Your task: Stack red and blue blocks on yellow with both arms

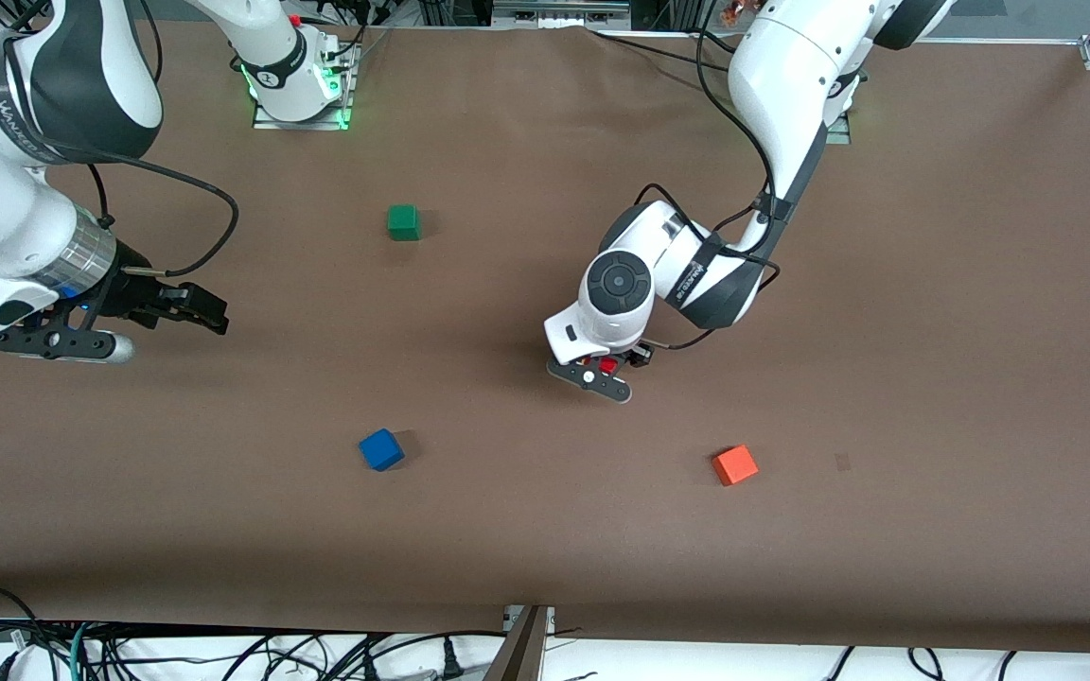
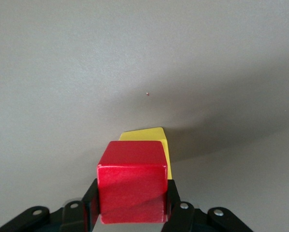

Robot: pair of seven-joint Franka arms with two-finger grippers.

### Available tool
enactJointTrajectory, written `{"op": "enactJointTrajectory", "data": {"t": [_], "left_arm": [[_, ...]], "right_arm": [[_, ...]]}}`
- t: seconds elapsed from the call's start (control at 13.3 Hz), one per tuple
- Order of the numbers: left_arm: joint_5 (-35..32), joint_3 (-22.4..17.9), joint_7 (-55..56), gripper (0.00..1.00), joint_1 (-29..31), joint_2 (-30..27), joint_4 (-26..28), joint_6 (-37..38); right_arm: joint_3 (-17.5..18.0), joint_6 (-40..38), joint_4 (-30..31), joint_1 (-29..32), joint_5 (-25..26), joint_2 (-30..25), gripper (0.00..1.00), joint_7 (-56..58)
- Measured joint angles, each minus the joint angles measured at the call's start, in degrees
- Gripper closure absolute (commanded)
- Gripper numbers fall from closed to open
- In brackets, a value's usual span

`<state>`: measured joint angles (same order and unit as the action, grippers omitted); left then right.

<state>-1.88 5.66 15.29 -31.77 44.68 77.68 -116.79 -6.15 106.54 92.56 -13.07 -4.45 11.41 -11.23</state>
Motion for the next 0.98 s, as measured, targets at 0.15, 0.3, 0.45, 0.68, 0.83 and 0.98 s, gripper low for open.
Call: {"op": "enactJointTrajectory", "data": {"t": [0.15, 0.3, 0.45, 0.68, 0.83, 0.98], "left_arm": [[-0.1, 0.0, 0.3, 0.94, -0.3, 0.0, 0.0, 0.0], [-0.1, 0.0, 0.4, 0.94, -0.3, 0.0, 0.0, 0.0], [-0.1, -0.1, 0.4, 0.92, -0.3, 0.0, 0.0, 0.1], [-0.1, -0.1, 0.5, 0.0, -0.3, 0.0, 0.0, 0.1], [-0.1, -0.2, 0.9, 0.0, -0.3, 0.0, -0.1, 0.1], [-0.1, -0.4, 1.3, 0.0, -0.2, 0.0, -1.0, 0.5]], "right_arm": [[0.0, 0.0, 0.0, 0.0, 0.0, 0.0, 0.0, 0.0], [0.0, 0.0, 0.0, 0.0, 0.0, 0.0, 0.0, 0.0], [0.0, 0.0, 0.0, 0.0, 0.0, 0.0, 0.0, 0.0], [-0.1, -0.1, 0.0, 0.1, 0.0, 0.0, 0.0, 0.0], [-0.4, -0.1, 0.0, 0.1, 0.0, 0.0, 0.0, 0.0], [-0.5, -0.1, 0.0, 0.2, 0.0, 0.0, 0.0, 0.0]]}}
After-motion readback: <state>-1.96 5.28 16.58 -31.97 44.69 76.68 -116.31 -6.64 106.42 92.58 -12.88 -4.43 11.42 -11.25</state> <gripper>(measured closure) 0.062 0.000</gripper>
